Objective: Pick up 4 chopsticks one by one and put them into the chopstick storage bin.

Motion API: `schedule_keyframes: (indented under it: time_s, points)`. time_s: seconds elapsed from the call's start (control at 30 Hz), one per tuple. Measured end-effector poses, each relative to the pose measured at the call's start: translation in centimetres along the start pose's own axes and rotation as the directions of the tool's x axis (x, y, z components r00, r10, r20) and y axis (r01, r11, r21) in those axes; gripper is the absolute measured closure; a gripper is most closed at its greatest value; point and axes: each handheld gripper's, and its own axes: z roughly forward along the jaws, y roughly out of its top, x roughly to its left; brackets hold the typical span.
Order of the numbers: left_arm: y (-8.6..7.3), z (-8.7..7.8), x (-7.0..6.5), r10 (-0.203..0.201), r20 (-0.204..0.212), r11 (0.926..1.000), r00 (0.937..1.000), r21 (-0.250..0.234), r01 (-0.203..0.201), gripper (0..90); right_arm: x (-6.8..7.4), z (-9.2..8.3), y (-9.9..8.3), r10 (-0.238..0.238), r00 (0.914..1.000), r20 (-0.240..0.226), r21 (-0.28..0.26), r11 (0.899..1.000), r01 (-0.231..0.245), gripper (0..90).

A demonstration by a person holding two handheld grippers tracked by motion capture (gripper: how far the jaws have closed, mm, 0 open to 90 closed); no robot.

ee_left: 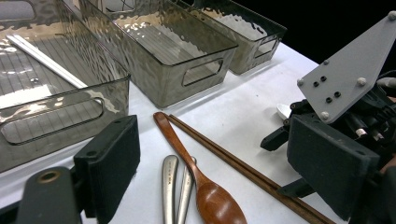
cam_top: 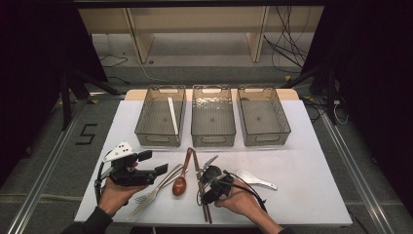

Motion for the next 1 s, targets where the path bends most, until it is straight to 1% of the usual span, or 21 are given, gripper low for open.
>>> schedule_keyframes:
  time_s: [0.07, 0.27, 0.37, 0.47, 0.5, 0.77, 0.83, 1.0]
  points:
    - [0.00, 0.00, 0.03, 0.007, -0.001, 1.0000, 1.0000, 0.005, -0.007, 16.9, 0.00, 0.00, -0.01, 0.000, 1.0000, -0.001, 0.001, 1.000, 0.000, 31.3]
    - [-0.02, 0.02, 0.05, 0.008, -0.003, 0.9999, 1.0000, 0.007, -0.008, 16.9, 0.28, 0.14, -0.07, -0.014, 0.9999, -0.005, 0.018, 1.000, 0.014, 32.3]
    - [-0.03, 0.05, 0.05, 0.008, -0.004, 0.9999, 1.0000, 0.010, -0.008, 16.9, 0.32, 0.10, -0.11, -0.019, 0.9998, -0.008, 0.022, 1.000, 0.019, 35.4]
    - [-0.05, 0.09, 0.01, 0.009, -0.004, 0.9999, 1.0000, 0.012, -0.009, 16.9, 0.28, 0.14, -0.22, -0.026, 0.9997, 0.002, 0.049, 0.998, 0.026, 38.7]
    - [-0.05, 0.11, 0.00, 0.010, -0.003, 0.9999, 0.9999, 0.012, -0.010, 16.9, 0.24, 0.12, -0.25, -0.028, 0.9996, 0.004, 0.049, 0.998, 0.028, 39.5]
    - [-0.08, 0.12, 0.00, 0.011, -0.004, 0.9998, 0.9999, 0.015, -0.011, 16.9, -0.25, -0.36, -0.31, -0.038, 0.9993, 0.005, 0.105, 0.994, 0.037, 53.5]
    - [-0.07, 0.13, -0.02, 0.010, -0.004, 0.9999, 0.9999, 0.013, -0.010, 16.9, -0.37, -0.46, -0.35, -0.026, 0.9996, 0.008, 0.117, 0.993, 0.025, 57.8]
    - [-0.08, 0.14, -0.04, 0.016, -0.002, 0.9997, 0.9999, 0.019, -0.016, 16.9, -0.65, -0.66, -0.41, -0.026, 0.9996, 0.009, 0.139, 0.990, 0.024, 69.4]
